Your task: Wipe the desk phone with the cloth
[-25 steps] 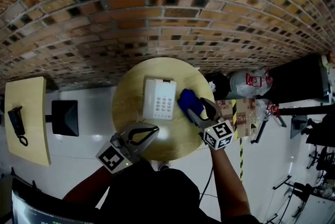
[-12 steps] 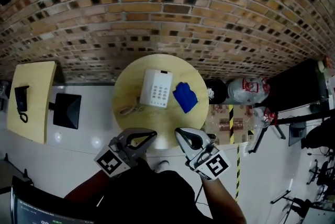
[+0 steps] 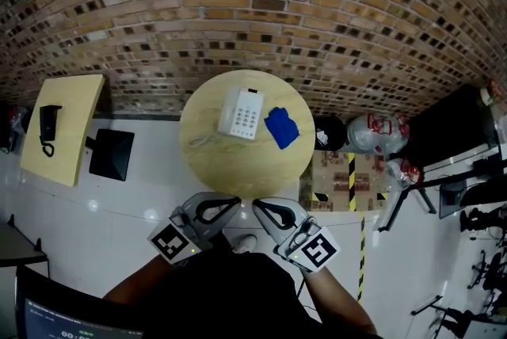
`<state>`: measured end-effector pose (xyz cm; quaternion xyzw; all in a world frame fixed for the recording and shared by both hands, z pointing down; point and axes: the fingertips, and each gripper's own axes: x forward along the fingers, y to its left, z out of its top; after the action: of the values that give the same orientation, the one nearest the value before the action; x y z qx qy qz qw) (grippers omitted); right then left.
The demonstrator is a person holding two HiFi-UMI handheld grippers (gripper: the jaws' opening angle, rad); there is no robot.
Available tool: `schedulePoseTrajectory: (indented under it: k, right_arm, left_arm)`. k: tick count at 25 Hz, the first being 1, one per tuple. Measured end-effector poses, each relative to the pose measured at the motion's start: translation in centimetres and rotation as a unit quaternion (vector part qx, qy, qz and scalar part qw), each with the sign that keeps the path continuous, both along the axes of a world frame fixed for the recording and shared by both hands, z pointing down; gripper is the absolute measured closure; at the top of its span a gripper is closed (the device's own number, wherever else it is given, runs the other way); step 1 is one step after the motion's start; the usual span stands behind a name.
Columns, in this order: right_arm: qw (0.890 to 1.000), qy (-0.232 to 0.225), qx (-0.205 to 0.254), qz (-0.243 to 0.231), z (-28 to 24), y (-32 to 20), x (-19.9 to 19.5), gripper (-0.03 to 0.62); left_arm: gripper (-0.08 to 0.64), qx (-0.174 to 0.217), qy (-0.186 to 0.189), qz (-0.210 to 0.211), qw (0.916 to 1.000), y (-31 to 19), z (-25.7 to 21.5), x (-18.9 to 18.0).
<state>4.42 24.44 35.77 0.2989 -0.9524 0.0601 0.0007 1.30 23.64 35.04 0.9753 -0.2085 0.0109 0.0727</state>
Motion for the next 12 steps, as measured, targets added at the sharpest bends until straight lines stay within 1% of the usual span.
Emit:
schedulePoseTrajectory:
  k: [3,8,12]
  right_arm:
    - [1.0,-0.008,0.0,0.003,-0.3,0.4,-0.8,0.591]
    - [1.0,-0.01,-0.012,0.015,-1.0,0.1,-1.6,0.591]
    - [1.0,-0.003,0.005,0.019,-1.0,0.2,-2.1,0.591]
  left_arm:
    - [0.572,0.01,0.003,-0.002,0.9999,0.3,-0.6,-0.7]
    - [0.571,0.013,0.002,0.009,0.9999,0.4,-0.9,-1.0]
    - [0.571,0.017,0.01,0.016,0.9997,0.4,-1.1,-1.3]
